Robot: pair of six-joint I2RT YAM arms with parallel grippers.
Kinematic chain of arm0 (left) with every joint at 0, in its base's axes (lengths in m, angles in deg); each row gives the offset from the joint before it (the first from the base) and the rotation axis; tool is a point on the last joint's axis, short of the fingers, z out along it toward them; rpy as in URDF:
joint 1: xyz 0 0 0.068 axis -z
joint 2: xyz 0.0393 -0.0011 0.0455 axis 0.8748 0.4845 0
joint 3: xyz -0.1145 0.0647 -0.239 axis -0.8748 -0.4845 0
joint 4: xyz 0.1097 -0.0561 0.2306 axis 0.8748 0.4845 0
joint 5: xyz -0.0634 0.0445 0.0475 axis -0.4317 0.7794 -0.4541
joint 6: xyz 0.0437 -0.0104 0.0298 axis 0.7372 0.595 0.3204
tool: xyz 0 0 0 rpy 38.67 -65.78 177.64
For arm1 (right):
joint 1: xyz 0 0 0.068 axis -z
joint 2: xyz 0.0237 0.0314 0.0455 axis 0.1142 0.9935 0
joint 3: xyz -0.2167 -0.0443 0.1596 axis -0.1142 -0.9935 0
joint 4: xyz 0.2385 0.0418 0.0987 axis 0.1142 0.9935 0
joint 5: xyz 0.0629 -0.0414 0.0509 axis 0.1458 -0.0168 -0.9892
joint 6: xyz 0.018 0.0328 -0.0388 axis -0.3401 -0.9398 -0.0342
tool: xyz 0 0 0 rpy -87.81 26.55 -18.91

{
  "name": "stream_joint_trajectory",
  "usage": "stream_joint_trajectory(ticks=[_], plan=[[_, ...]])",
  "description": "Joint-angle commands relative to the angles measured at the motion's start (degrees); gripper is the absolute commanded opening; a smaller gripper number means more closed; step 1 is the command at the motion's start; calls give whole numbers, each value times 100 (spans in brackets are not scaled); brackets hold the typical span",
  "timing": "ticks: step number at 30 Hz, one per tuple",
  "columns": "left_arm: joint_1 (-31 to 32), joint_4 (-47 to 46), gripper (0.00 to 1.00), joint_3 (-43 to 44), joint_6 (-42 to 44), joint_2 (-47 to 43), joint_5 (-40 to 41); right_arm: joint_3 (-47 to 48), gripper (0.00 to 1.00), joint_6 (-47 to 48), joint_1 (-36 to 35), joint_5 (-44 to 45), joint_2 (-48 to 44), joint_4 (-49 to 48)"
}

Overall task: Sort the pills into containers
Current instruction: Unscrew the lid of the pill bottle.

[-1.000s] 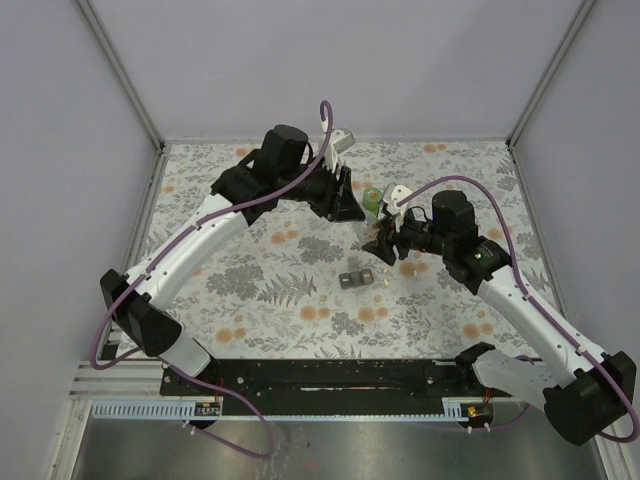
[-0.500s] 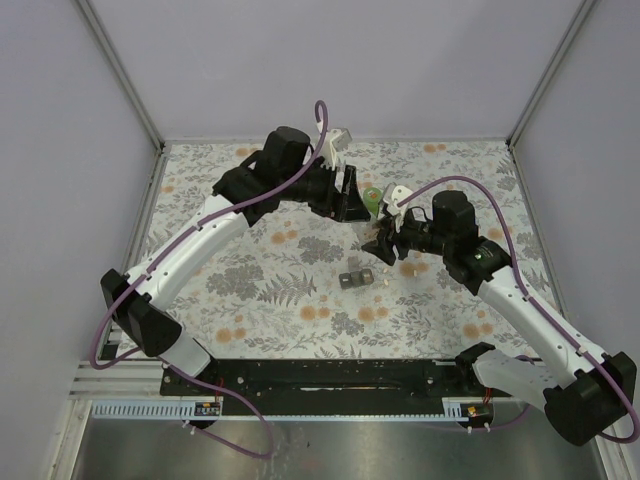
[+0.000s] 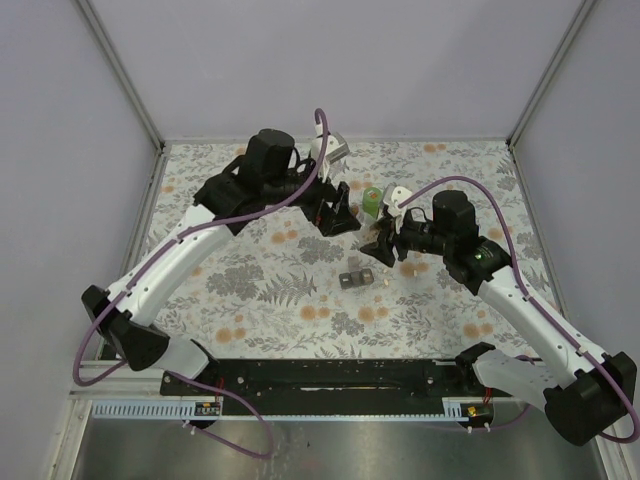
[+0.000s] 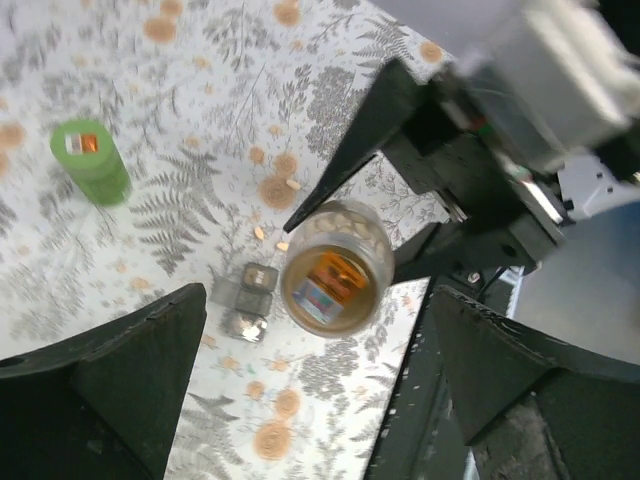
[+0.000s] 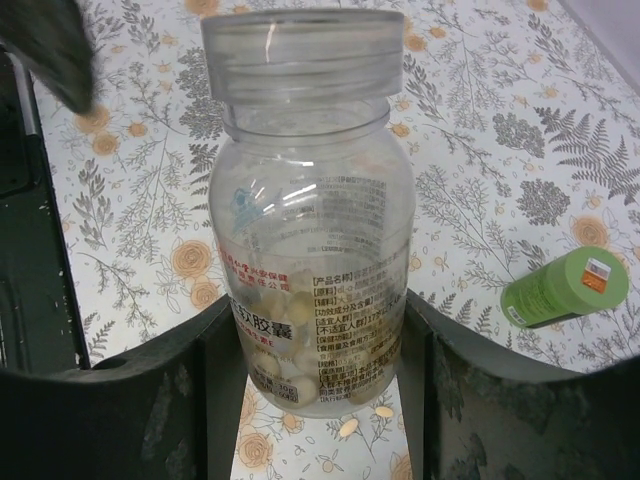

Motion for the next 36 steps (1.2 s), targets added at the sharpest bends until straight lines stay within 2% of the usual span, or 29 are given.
stream_joint_trajectory(ticks=[1,7,14,25,31,35,36], plan=[[3,-138,99,-28,1940,-615,-913,130,1,80,-18,-502,-33,-91],[3,1329,99,367,4972,-501,-2092,244,1,150,-27,-1179,72,173],[3,2077,99,578,6425,-202,-2681,288,2,256,-18,-1654,142,384],[11,1990,90,754,6611,211,-2999,288,2,265,-27,-1707,169,402],[11,1981,77,728,6576,246,-2990,270,2,273,-27,-1681,143,402],[11,1972,57,701,6541,281,-2990,279,2,273,-27,-1663,143,393],[11,1981,56,693,6532,281,-2990,279,2,265,-27,-1663,134,393]])
